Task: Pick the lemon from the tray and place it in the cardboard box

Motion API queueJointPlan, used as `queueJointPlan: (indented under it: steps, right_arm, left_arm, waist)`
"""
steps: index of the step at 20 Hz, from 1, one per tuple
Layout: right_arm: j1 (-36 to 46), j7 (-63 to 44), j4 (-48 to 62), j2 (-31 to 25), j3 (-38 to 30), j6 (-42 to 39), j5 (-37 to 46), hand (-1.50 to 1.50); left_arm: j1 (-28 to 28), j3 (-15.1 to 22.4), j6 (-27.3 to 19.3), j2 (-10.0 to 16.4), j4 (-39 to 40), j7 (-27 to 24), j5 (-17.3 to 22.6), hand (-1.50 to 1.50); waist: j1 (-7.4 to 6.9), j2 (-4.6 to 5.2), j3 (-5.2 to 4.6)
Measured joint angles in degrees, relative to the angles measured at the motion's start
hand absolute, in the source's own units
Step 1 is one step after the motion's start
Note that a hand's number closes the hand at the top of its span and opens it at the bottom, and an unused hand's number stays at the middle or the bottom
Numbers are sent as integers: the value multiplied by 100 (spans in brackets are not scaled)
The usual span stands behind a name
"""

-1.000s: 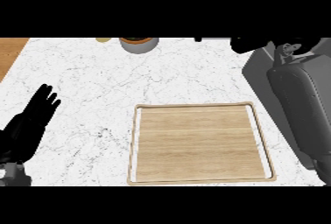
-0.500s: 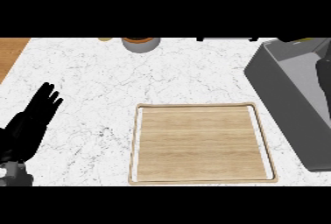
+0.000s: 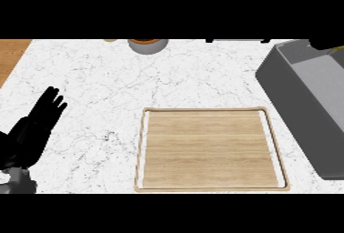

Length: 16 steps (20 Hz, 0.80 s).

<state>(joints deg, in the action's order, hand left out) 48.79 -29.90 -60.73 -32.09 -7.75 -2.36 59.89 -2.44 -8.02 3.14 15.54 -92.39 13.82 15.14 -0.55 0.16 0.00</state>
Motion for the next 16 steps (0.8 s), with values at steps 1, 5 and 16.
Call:
queueJointPlan:
  steps: [1,5,16]
  right_arm:
    - [-9,139,193,-16,-63,156,-8,150]
    - [104,620,987,-81,-267,570,-54,150]
    - [-116,1177,2721,-4,-855,842,-514,-150]
  left_arm:
    - [2,0,-18,-4,-82,59,0,0]
    - [-26,2,-53,-33,-224,183,-31,0]
    - [74,-118,93,-6,-246,184,3,0]
  waist:
    - [-9,2,0]
    - [-33,8,2]
    - [-59,20,5]
